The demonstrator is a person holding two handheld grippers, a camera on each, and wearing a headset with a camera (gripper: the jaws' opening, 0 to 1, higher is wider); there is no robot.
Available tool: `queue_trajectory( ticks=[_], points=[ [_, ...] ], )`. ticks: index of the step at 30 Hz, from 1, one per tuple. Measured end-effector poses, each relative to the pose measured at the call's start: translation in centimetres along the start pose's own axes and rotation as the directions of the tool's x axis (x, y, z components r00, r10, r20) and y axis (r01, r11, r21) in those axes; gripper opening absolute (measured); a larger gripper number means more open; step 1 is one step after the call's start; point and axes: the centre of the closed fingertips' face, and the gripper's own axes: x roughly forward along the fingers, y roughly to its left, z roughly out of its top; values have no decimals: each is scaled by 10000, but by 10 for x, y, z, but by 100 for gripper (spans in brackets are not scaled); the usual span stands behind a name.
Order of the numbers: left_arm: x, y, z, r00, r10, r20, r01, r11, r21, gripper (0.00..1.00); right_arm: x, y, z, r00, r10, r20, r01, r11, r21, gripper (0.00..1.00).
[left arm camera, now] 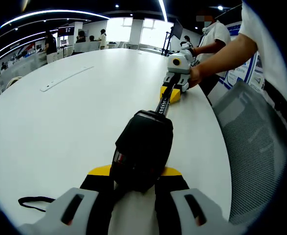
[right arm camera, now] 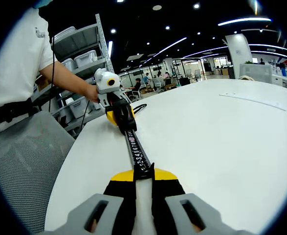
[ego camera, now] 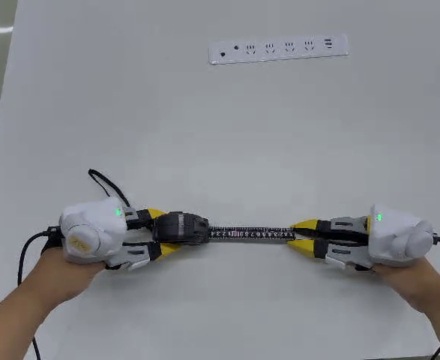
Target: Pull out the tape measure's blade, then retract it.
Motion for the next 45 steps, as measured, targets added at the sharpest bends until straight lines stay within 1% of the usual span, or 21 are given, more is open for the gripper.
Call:
queue_trajectory(
  ticks=[6, 9, 22, 32, 45],
  points=[
    [0, 1, -1, 10000, -13, 7, 13, 10000, 9, 28, -4, -1, 0, 10000, -5, 19, 5, 10000, 43, 8],
    [0, 1, -1, 10000, 1, 4, -1, 10000, -2, 28, -7, -3, -3, 10000, -63, 39, 63, 9999, 104, 8],
    [0, 1, -2, 10000, -10, -2, 10, 10000, 20, 28, -15, 0, 1, 9999, -119, 69, 117, 9996, 242, 8],
    [0, 1, -2, 10000, -1, 5, 1, 10000, 10, 28, -30, -4, -5, 9993, -339, 143, 333, 9987, 390, 8],
    [0, 1, -1, 10000, 5, -8, -5, 10000, 12, 28, -32, -3, -2, 9991, -391, 171, 383, 9983, 450, 8]
  ],
)
